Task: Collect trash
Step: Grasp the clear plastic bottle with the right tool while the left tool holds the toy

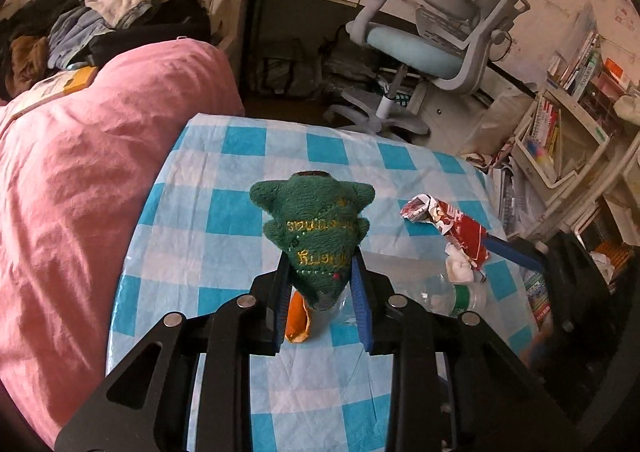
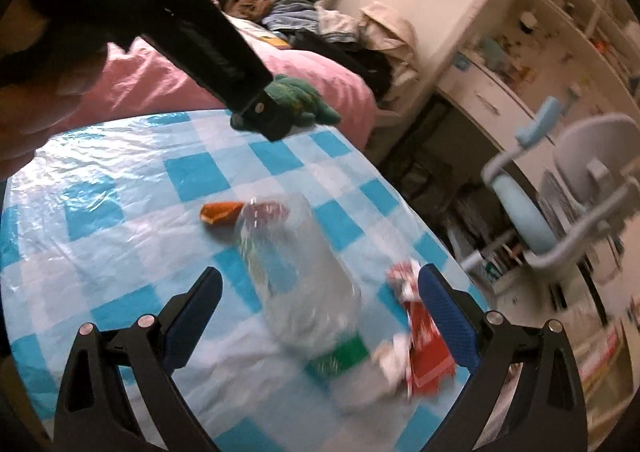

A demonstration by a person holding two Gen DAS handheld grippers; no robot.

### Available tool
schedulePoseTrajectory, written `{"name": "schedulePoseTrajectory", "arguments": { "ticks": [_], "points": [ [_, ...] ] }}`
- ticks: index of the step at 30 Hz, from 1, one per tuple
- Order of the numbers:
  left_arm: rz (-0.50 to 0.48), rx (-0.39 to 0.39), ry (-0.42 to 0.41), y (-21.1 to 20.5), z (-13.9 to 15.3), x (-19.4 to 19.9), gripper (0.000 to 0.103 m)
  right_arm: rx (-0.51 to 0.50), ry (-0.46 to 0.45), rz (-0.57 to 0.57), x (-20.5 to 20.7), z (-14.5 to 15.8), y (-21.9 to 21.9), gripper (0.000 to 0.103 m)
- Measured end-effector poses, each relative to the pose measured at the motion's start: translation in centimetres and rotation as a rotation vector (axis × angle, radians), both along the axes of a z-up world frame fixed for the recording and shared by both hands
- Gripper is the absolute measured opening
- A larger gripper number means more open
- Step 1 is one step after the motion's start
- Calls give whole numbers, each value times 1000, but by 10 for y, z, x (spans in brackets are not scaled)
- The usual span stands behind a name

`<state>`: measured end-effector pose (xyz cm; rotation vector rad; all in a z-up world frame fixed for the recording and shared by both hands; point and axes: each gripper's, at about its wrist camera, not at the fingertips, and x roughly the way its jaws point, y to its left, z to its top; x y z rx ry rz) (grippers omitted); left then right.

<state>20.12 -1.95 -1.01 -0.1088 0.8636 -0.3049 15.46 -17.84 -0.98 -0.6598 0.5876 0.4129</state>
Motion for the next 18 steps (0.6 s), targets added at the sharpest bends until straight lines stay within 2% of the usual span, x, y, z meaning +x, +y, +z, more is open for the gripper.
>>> {"name": "schedulePoseTrajectory", "arguments": {
  "ticks": [8, 9, 10, 11, 16, 18],
  "points": [
    [2, 11, 2, 3, 1, 0, 27, -36, 144, 35, 45, -20, 9, 93],
    [3, 14, 2, 3, 1, 0, 27, -23, 178, 39, 47, -23, 8, 90],
    [4, 16, 2, 3, 1, 0, 27, -13, 198, 42, 47, -24, 7, 74],
    [6, 19, 2, 3, 1, 0, 27, -1, 223, 41, 45, -25, 6, 69],
    [5, 27, -1, 4, 3, -3, 27, 92, 217, -6, 23, -18, -9, 60],
    [0, 37, -9, 3, 3, -5, 27, 166, 207, -38, 5, -8, -22, 59]
  ]
}}
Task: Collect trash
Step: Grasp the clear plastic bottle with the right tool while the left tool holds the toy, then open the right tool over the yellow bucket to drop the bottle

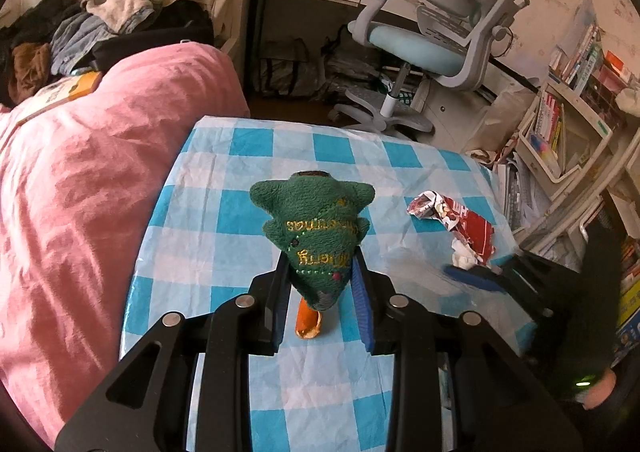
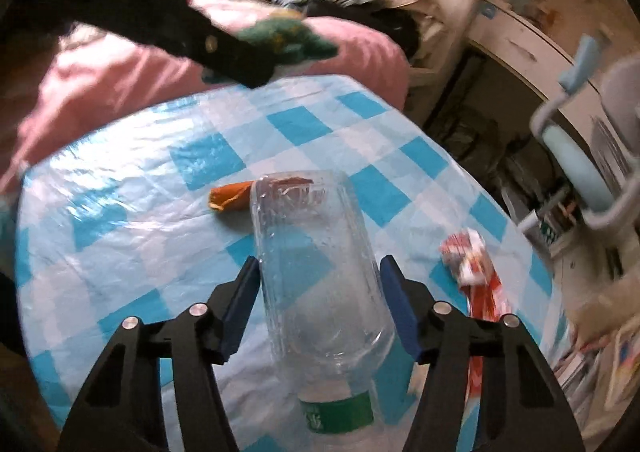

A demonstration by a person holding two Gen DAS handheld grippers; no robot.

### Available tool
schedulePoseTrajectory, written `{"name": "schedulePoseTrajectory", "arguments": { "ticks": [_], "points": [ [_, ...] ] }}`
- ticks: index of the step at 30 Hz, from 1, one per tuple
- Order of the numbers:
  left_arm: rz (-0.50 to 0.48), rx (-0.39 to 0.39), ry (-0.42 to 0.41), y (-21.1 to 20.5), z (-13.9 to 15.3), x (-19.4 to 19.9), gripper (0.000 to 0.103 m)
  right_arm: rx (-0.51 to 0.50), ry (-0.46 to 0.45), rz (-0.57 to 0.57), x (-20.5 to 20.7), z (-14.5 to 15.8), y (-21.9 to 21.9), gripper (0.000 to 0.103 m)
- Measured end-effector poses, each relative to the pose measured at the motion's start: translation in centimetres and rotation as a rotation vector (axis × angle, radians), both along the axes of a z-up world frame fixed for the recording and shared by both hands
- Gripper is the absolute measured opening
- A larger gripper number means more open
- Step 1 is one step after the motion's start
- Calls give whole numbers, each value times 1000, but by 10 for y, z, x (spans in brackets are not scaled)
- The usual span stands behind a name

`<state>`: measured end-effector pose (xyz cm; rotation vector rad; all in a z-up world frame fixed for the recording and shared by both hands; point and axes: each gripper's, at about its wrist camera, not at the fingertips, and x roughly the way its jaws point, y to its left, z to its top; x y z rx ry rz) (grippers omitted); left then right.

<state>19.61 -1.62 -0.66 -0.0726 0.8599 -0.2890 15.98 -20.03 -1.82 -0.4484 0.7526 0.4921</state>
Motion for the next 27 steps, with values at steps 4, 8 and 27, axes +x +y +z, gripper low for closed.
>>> {"name": "schedulePoseTrajectory", "arguments": {
  "ticks": [4, 8, 27],
  "points": [
    [-16, 23, -22, -4, 5, -13, 27, 88, -5, -16, -44, 11, -11, 58],
    [-43, 46, -47, -10, 9, -37, 27, 116, 17, 58, -87, 17, -1, 58],
    [-66, 122, -100, -12, 13, -172, 27, -28, 156, 403, -246, -28, 80, 55]
  ]
}}
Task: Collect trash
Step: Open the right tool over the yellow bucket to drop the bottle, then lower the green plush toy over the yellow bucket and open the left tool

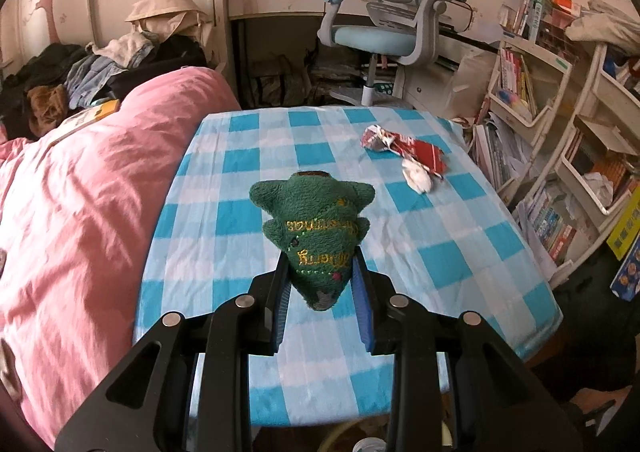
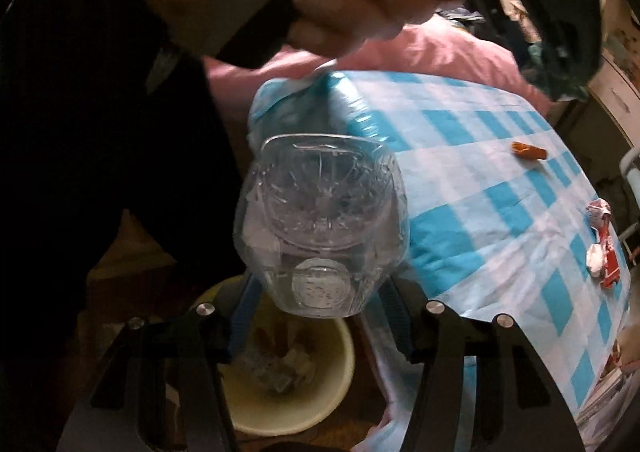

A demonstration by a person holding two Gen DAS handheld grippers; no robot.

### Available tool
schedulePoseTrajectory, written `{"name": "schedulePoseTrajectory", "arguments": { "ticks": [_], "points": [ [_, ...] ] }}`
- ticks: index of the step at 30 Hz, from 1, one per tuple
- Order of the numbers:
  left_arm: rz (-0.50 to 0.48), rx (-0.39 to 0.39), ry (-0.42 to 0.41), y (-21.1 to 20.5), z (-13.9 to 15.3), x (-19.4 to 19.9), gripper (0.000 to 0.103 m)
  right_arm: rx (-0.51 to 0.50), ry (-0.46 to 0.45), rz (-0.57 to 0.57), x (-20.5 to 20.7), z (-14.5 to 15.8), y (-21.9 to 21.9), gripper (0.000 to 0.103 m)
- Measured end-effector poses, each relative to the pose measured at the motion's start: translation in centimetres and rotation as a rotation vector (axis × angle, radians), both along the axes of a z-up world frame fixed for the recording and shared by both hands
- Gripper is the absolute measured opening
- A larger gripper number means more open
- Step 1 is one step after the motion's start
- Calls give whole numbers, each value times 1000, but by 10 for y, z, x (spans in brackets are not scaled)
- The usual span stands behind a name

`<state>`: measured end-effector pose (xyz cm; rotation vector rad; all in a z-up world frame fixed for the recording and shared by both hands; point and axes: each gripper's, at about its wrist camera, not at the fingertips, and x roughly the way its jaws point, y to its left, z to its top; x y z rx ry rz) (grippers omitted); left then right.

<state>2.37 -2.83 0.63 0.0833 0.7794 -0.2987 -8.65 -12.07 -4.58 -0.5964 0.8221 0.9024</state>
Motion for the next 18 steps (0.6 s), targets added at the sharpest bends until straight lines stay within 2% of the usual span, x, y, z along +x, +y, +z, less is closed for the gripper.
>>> {"name": "schedulePoseTrajectory", "arguments": {
  "ticks": [13, 18],
  "points": [
    [10, -11, 35, 9, -13, -53, 27, -76, 7, 8, -33, -22, 11, 56],
    [12, -1, 45, 9, -18, -66, 27, -46, -34, -37, -40, -17, 7, 68]
  ]
}}
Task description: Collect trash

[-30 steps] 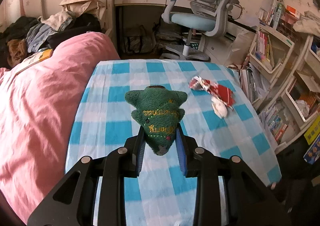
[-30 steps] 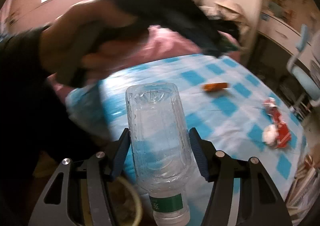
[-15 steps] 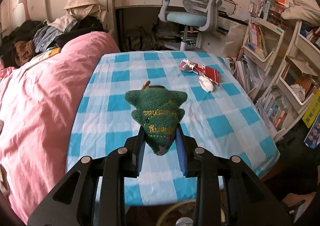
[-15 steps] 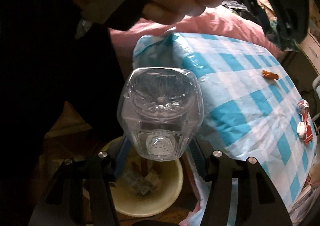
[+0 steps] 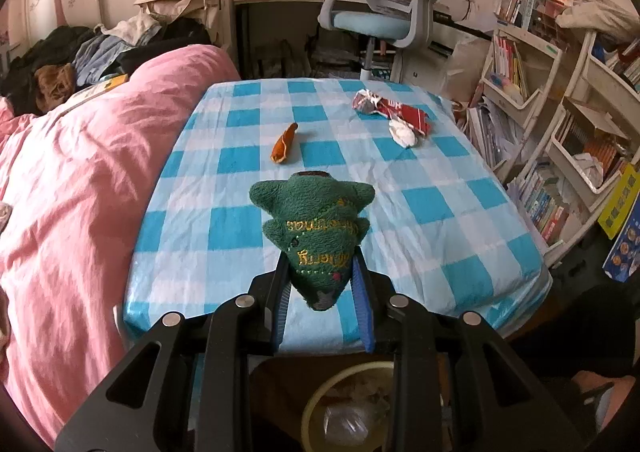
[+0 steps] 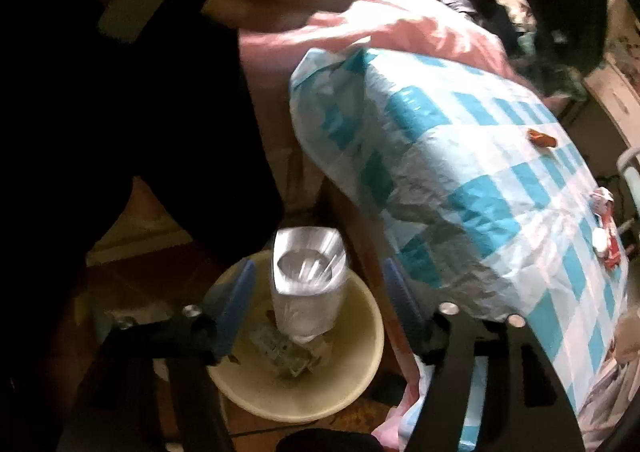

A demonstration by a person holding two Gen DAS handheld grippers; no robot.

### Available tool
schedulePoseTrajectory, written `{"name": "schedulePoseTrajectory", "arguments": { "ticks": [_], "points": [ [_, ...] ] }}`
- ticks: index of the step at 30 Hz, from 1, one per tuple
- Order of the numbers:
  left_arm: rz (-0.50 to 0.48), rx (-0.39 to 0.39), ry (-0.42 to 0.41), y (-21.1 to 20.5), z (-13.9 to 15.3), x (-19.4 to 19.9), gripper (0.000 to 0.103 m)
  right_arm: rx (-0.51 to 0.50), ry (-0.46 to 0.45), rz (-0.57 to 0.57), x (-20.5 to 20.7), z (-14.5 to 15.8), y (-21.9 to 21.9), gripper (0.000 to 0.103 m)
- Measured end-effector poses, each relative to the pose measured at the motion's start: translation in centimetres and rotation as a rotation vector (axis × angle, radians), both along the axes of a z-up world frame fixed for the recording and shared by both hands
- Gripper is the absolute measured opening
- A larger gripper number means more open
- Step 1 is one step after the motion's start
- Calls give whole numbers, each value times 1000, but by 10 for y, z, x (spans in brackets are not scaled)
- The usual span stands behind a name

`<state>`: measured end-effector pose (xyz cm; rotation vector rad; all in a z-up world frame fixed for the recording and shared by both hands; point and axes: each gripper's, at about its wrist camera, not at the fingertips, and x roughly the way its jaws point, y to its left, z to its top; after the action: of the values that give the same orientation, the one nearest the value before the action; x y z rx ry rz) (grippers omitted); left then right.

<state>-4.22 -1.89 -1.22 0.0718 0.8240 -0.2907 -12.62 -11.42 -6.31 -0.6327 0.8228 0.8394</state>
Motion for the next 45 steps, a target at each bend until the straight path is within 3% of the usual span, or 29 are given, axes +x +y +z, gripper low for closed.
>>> {"name": "schedulePoseTrajectory", "arguments": {
  "ticks": [6, 8, 14, 16, 18, 21, 23, 31, 38, 40, 42, 45],
  "points": [
    [22, 17, 57, 2, -16, -13, 27, 67, -90, -118, 0, 15, -15, 83],
    [32, 20, 104, 2, -27, -18, 27, 104, -127, -190, 4, 23, -26, 89],
    [10, 44, 317, -6, -73, -44, 30, 218, -165, -465, 32, 40, -69, 93],
    [-39, 52, 405, -14, -89, -57, 41, 234, -150, -530, 40, 40, -79, 93],
    [-63, 91, 433, -20, -99, -71, 56, 229, -142, -588, 48, 37, -86, 94],
    [-69, 132, 399, -24, -98, -85, 68, 198, -131, -622, 55, 32, -87, 94],
    [-35, 123, 364, -19, -93, -85, 71, 172, -136, -634, 56, 28, -88, 95],
    [255, -65, 177, 38, -51, -70, 82, 92, -160, -644, 57, 16, -84, 95],
    [315, -46, 77, 39, -27, -50, 84, 68, -178, -631, 58, 12, -73, 95],
    [332, -44, 30, 41, -20, -47, 89, 65, -183, -626, 59, 11, -69, 95],
    [356, -39, 20, 46, -20, -45, 91, 64, -187, -620, 60, 11, -65, 95],
    [386, -42, 70, 57, -30, -44, 91, 61, -191, -617, 63, 10, -60, 95]
  ]
}}
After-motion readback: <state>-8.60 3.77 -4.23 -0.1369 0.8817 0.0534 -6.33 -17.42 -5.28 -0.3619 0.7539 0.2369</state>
